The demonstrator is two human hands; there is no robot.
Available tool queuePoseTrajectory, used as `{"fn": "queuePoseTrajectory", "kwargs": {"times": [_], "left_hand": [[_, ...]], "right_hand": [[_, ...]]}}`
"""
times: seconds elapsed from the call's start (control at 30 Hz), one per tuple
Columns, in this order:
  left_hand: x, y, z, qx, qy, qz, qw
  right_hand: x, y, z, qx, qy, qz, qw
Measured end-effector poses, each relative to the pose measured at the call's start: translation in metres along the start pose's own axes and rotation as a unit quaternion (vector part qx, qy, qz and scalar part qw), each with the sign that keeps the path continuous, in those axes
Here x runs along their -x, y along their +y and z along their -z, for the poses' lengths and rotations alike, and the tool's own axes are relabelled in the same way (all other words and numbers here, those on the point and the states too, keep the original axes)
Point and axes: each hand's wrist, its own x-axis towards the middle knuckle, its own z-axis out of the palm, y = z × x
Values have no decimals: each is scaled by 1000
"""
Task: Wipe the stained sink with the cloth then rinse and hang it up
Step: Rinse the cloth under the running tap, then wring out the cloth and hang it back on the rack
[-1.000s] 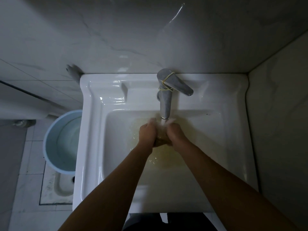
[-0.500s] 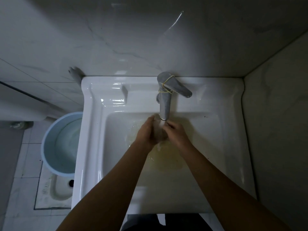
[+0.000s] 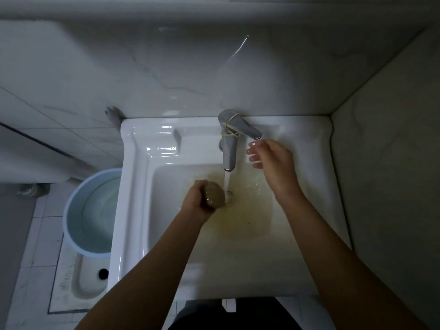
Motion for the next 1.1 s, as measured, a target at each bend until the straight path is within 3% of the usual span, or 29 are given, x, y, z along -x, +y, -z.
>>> {"fn": "queuePoseTrajectory", "kwargs": {"times": [0.2, 0.5, 0.67, 0.9, 1.0, 1.1], "left_hand": [[24, 1, 20, 27, -9, -1, 1000], [38, -9, 26, 25, -7, -56, 998], [47, -10, 33, 35, 16, -57, 998], [64, -10, 44, 66, -18, -48, 997], [79, -10, 40, 54, -57, -34, 996], [88, -10, 34, -10, -76, -47, 996]], "right_hand": [[-2, -37, 3, 11, -42, 11, 999], [-4, -25, 5, -8, -27, -1, 1000], [2, 7, 12, -10, -33, -20, 999], [1, 8, 11, -8, -29, -19, 999], [20, 23, 14, -10, -49, -62, 997], [51, 47, 10, -2, -88, -167, 982]]}}
